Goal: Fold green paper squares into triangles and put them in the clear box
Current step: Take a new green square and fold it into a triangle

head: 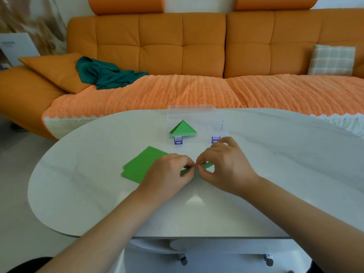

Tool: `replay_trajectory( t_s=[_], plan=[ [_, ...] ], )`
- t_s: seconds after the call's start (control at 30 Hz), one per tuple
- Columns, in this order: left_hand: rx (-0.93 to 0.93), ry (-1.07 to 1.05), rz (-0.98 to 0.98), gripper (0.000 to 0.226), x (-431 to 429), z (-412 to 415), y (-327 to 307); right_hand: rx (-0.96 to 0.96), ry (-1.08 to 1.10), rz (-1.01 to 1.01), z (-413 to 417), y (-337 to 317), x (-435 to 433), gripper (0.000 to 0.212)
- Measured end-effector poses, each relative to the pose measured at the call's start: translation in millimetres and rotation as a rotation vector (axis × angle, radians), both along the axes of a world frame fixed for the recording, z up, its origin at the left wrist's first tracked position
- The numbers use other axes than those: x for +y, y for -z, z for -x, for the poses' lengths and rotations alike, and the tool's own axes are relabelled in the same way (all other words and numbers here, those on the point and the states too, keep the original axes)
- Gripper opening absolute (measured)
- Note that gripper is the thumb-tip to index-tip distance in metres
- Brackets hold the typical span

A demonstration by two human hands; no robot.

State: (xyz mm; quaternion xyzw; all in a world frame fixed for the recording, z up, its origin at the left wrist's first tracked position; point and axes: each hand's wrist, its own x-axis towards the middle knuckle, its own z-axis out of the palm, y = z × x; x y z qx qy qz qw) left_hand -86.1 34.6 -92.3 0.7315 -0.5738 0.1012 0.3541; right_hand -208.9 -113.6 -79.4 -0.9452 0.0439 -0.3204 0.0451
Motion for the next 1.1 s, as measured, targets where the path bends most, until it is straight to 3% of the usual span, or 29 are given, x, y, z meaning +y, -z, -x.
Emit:
replay_trajectory(
  t_s=[0.3,0.57,0.63,0.73,0.87,1.1],
  plan=[
    [-0.048,-0.014,-0.044,0.007,3.7,-1.7,-4.4,0.078,0.025,0.086,4.1,-4.2,-9.0,0.013],
    [-0.053,-0.106,-0.010,0.011,13.6,-19.8,-14.2,0.076,0.208,-0.035,11.2,-12.6,-40.4,0.006],
    [-0.049,-0.089,-0.014,0.009,13.7,-19.2,-14.5,0.043,0.159,-0.110,10.1,-12.0,-34.7,0.006],
    [-0.048,-0.059,-0.027,0.008,10.8,-15.1,-13.4,0.052,0.052,-0.111,5.3,-11.2,-21.0,0.024],
    [-0.050,-0.046,-0.023,0.004,6.9,-9.7,-12.9,0.034,-0.024,-0.075,-1.4,-5.8,-12.5,0.005],
    [-0.084,-0.079,-0.005,0.012,0.7,-1.0,-14.3,0.017,-0.081,-0.072,-5.6,-7.0,-8.0,0.010]
  ],
)
